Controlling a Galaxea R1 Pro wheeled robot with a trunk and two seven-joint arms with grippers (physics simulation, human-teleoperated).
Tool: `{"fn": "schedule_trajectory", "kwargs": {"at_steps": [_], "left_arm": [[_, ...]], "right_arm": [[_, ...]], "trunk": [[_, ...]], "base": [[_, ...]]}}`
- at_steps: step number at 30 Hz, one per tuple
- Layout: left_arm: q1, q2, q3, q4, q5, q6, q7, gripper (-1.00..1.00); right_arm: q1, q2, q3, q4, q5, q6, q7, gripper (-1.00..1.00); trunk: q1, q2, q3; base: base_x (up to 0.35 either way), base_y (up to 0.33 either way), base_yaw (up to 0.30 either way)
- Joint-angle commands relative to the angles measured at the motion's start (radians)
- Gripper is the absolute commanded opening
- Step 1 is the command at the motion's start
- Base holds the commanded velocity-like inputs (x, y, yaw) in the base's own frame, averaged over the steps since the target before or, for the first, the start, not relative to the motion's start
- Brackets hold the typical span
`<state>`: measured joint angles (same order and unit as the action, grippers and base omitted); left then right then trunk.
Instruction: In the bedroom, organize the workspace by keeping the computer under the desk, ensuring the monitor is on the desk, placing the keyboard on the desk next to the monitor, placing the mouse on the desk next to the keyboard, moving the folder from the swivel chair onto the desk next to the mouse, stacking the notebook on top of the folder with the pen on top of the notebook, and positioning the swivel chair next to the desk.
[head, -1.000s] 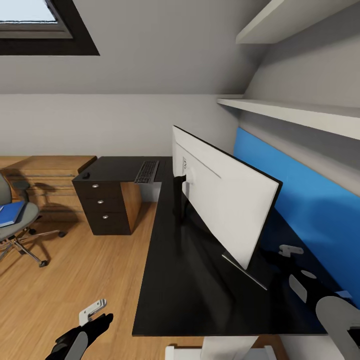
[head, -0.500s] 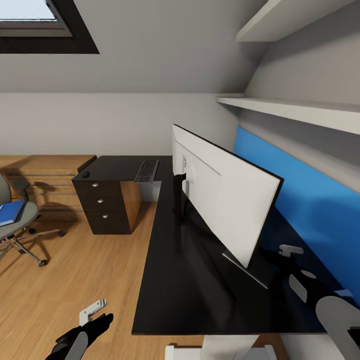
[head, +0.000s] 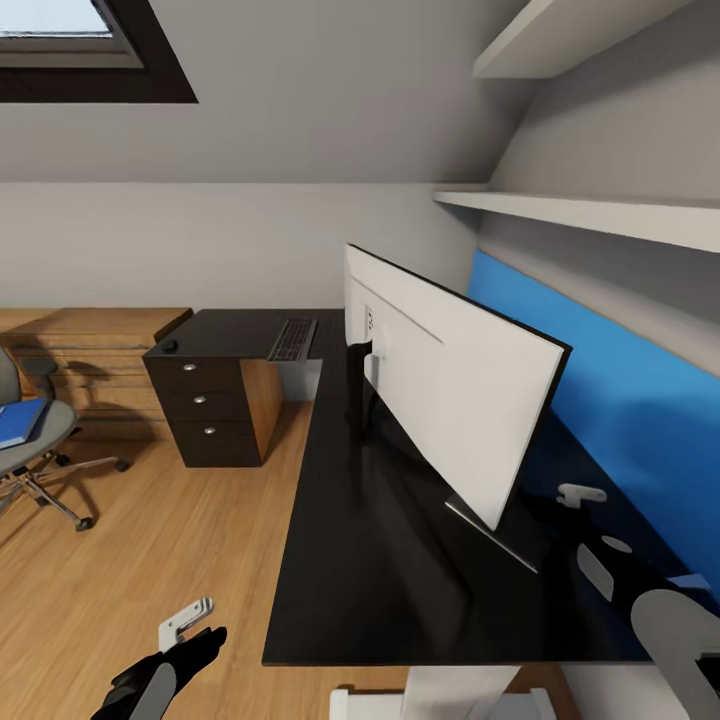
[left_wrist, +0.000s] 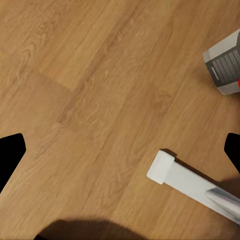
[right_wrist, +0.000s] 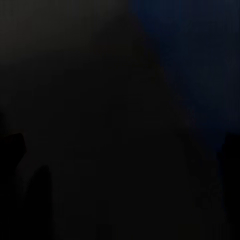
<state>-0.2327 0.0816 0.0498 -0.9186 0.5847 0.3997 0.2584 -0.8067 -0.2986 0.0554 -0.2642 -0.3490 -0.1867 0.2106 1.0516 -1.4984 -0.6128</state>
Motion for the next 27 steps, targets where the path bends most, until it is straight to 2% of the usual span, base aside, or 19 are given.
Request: {"fn": "schedule_trajectory", "kwargs": {"at_steps": [1, 3, 21, 27], "left_arm": [[-0.001, 0.000, -0.001, -0.002, 0.011, 0.004, 0.007, 1.00], [-0.001, 0.000, -0.001, -0.002, 0.011, 0.004, 0.007, 1.00], [-0.001, 0.000, 0.002, 0.000, 0.011, 0.003, 0.004, 1.00], [-0.001, 0.000, 0.002, 0.000, 0.010, 0.002, 0.004, 1.00]], "right_arm": [[0.000, -0.001, 0.010, 0.031, -0.013, 0.002, 0.007, 1.00], [0.000, -0.001, 0.010, 0.031, -0.013, 0.002, 0.007, 1.00], [0.000, -0.001, 0.010, 0.031, -0.013, 0.002, 0.008, 1.00], [0.000, -0.001, 0.010, 0.031, -0.013, 0.001, 0.008, 1.00]], "trunk": [[0.004, -0.008, -0.004], [0.012, -0.022, -0.011], [0.012, -0.022, -0.011], [0.012, -0.022, -0.011]], "base": [[0.000, 0.000, 0.000], [0.000, 0.000, 0.000], [-0.001, 0.000, 0.000], [-0.201, 0.000, 0.000]]}}
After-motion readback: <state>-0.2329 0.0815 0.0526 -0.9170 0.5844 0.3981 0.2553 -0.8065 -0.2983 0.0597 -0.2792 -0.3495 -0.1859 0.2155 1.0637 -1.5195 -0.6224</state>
